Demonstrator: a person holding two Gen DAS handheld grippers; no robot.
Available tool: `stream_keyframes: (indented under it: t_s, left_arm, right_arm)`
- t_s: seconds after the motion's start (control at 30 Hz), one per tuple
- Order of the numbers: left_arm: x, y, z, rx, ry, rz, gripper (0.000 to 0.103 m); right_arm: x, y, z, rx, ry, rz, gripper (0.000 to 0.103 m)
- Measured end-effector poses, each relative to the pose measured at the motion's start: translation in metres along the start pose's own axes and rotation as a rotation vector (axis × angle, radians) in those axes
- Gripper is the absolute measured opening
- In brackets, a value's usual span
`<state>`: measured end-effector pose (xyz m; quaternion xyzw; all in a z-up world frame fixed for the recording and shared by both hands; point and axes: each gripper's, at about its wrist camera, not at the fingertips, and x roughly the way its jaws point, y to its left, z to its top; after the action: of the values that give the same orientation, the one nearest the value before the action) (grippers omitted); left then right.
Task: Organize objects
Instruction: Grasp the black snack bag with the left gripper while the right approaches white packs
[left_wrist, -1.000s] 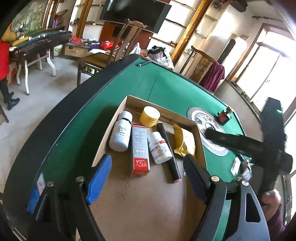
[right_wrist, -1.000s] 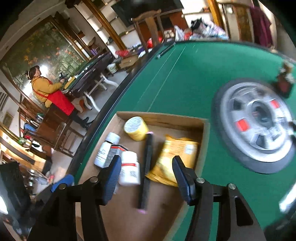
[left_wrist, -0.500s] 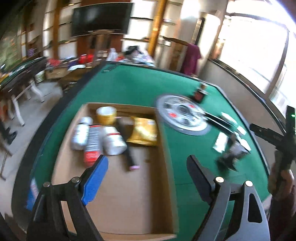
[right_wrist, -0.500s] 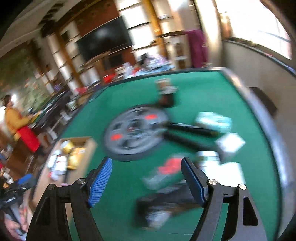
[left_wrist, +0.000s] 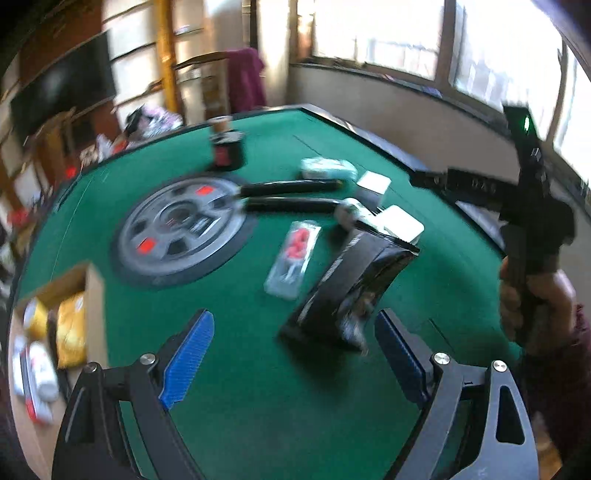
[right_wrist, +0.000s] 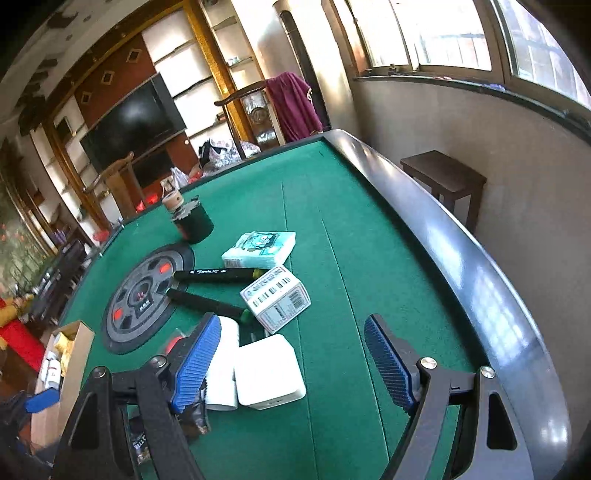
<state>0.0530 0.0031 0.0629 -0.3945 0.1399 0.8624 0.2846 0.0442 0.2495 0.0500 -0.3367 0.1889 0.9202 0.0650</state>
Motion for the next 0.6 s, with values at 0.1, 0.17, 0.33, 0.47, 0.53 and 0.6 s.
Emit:
stream_keyframes:
  t_s: [0.1, 0.17, 0.33, 0.47, 0.53, 0.6]
  left_arm:
    - [0.026, -0.025, 0.012, 0.125, 0.007, 0.035, 0.088]
    - [0.043, -0.041, 0.019, 0.215, 0.021, 0.048, 0.088]
    - [0.084, -0.071, 0.021, 0.328, 0.087, 0.081, 0.088]
    - [0.081, -0.076, 0.017, 0.273, 0.07, 0.045, 0.051]
    - [0.076, -0.069, 0.015, 0.215, 0.067, 0.027, 0.048]
    - [0.064, -0.055, 0.013, 0.132, 0.056, -0.02, 0.046]
  right_arm:
    - [0.007, -0.013, -0.002, 0.049, 0.019, 0.015, 0.084]
    - [0.008, -0.021, -0.001, 0.081, 0.023, 0.045, 0.084]
    - [0.004, -0.024, 0.0, 0.098, 0.019, 0.072, 0.084]
    - [0.009, -0.022, -0.001, 0.096, 0.041, 0.075, 0.085]
    - [0.012, -0.021, -0.002, 0.091, 0.049, 0.074, 0.085]
    - [0.013, -0.02, -0.003, 0.083, 0.054, 0.068, 0.085]
